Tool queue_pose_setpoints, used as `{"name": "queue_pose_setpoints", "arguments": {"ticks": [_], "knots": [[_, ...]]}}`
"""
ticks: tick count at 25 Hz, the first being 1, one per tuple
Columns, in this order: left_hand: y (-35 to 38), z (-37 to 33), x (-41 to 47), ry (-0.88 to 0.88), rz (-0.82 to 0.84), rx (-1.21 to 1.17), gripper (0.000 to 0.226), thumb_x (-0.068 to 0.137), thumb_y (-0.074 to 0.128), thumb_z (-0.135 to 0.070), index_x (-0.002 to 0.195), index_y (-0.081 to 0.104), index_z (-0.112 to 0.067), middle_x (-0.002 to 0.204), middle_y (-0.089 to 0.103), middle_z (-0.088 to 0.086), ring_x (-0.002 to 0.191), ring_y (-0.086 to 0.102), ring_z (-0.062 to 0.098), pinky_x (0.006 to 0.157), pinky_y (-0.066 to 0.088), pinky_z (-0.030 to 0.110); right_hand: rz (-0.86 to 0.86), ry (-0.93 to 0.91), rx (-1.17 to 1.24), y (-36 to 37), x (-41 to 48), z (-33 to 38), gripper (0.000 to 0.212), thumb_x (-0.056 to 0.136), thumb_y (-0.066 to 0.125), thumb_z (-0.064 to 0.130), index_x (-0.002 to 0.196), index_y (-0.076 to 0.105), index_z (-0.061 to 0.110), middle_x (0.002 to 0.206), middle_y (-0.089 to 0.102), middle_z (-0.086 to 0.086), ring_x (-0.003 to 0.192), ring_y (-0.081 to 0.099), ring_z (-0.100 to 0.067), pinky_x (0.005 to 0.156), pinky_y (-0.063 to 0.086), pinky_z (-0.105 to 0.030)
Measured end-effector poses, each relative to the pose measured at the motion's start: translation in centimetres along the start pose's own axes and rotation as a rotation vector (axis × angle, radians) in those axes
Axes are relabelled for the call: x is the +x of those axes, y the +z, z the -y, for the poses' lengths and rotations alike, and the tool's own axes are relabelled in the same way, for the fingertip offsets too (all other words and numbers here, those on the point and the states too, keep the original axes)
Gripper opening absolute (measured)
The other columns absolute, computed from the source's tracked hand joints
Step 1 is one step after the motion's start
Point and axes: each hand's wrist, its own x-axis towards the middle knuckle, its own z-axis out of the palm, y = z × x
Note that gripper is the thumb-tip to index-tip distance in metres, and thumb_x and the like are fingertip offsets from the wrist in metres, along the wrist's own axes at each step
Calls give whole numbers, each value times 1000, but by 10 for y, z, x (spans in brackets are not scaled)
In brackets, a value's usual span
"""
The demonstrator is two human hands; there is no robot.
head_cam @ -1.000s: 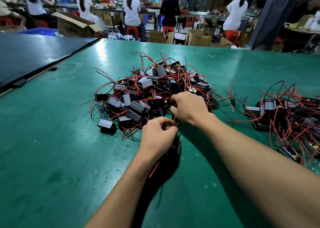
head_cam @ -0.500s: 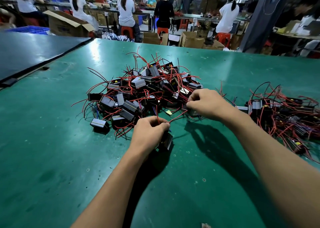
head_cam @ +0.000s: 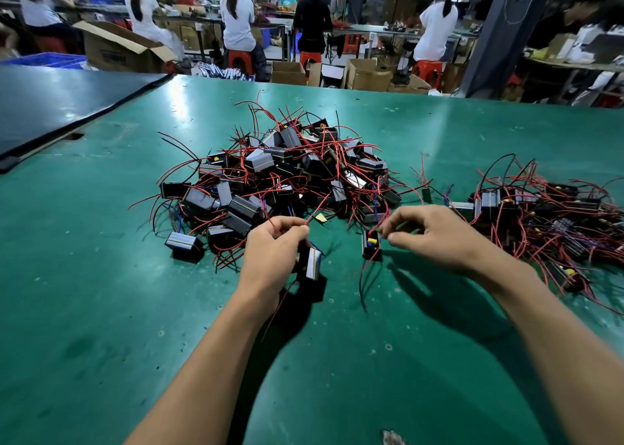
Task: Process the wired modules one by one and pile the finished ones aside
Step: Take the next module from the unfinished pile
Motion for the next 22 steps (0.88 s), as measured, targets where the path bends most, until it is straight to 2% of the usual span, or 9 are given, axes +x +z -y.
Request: {"name": "queue_pose_setpoints", "arguments": {"ticks": [2,4,7,9,12,14,16,18,22], "knots": [[0,2,1,-1,13,14,10,89,65,-7,84,70,-14,77,70,8,71,62,14,61,47,26,-27,42,-19,10,4,-4,11,90,69,19,84,72,28,84,73,7,77,66,-8,69,47,-12],[-1,5,0,25,45,103,5,87,69,-13,86,72,-17,83,72,11,74,63,13,63,48,25,-116,146,44,18,14,-8,7,91,69,29,86,71,26,86,73,4,81,70,-12,75,52,-22],[1,9,-3,75,115,210,8,84,74,-15,88,71,-21,79,69,13,71,60,12,66,49,25,-165,349,138,31,27,-7,35,85,70,55,88,73,20,86,72,-1,80,70,-18,72,53,-30],[2,11,-3,95,132,242,12,83,75,-14,90,70,-22,71,65,2,65,57,8,65,47,23,-146,403,49,41,32,-1,45,76,73,66,80,71,21,83,71,0,81,66,-18,76,54,-32],[2,13,0,86,125,288,8,84,73,-15,90,70,-18,71,62,2,63,55,11,65,45,26,-117,415,-20,51,33,9,30,72,79,50,70,66,24,86,72,-2,86,68,-22,81,57,-35],[3,14,1,87,120,297,3,86,71,-16,86,69,-14,67,61,4,58,51,13,60,41,28,-89,425,15,48,27,12,26,74,80,44,70,68,21,81,71,-3,81,68,-20,71,54,-27],[5,15,0,112,106,314,5,87,70,-18,83,69,-14,66,64,7,55,53,16,58,42,29,-28,404,44,46,13,17,32,75,80,50,69,70,20,70,69,2,64,63,-9,54,44,-19],[7,15,0,130,106,328,5,88,68,-18,84,69,-15,76,72,10,69,66,24,69,51,38,35,368,37,50,-4,21,39,76,78,56,71,72,18,63,67,6,50,55,-1,44,37,-15],[7,13,-4,127,147,275,7,92,66,-19,87,69,-15,74,75,4,74,68,23,74,53,38,269,313,19,44,-27,27,42,73,79,60,70,71,19,58,64,10,47,52,-1,47,39,-15]]}}
